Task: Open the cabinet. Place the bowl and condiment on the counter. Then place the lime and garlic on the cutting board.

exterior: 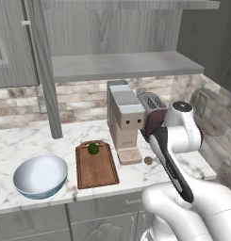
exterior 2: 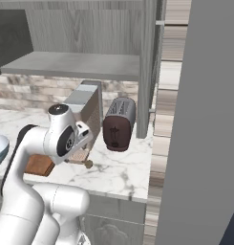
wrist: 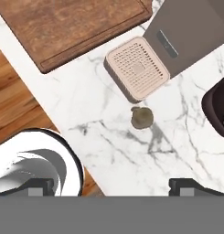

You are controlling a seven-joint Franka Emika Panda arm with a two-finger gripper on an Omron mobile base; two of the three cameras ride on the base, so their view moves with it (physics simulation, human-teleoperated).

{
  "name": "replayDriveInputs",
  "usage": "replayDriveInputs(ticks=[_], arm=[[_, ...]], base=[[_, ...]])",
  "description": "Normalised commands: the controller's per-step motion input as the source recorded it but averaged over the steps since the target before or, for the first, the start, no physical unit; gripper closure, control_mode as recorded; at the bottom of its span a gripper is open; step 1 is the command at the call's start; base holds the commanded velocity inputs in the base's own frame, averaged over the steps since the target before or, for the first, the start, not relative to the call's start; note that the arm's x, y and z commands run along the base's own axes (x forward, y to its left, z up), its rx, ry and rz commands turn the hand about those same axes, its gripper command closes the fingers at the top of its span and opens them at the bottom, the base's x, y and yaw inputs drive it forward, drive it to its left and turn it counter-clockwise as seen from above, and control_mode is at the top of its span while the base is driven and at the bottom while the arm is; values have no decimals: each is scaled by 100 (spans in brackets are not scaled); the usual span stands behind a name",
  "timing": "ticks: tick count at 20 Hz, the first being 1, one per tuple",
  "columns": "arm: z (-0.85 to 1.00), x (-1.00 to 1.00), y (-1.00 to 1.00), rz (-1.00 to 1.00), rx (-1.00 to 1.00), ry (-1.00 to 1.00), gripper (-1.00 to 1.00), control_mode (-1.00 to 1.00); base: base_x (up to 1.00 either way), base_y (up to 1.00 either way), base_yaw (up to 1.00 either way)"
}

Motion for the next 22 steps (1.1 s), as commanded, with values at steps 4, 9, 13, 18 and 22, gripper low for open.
replayDriveInputs(ticks=[4, 9, 13, 18, 22], arm=[[-3, 13, 17, 0, 0, 0, -100, -100], [-11, 16, 16, 0, 0, -1, -100, -100], [-15, 20, 9, -3, 0, 0, -100, -100], [-17, 19, 6, -4, 0, 0, -100, -100], [-16, 11, 0, -5, 0, 0, -100, -100]], base=[[0, 0, 0], [0, 0, 0], [0, 0, 0], [0, 0, 0], [0, 0, 0]])
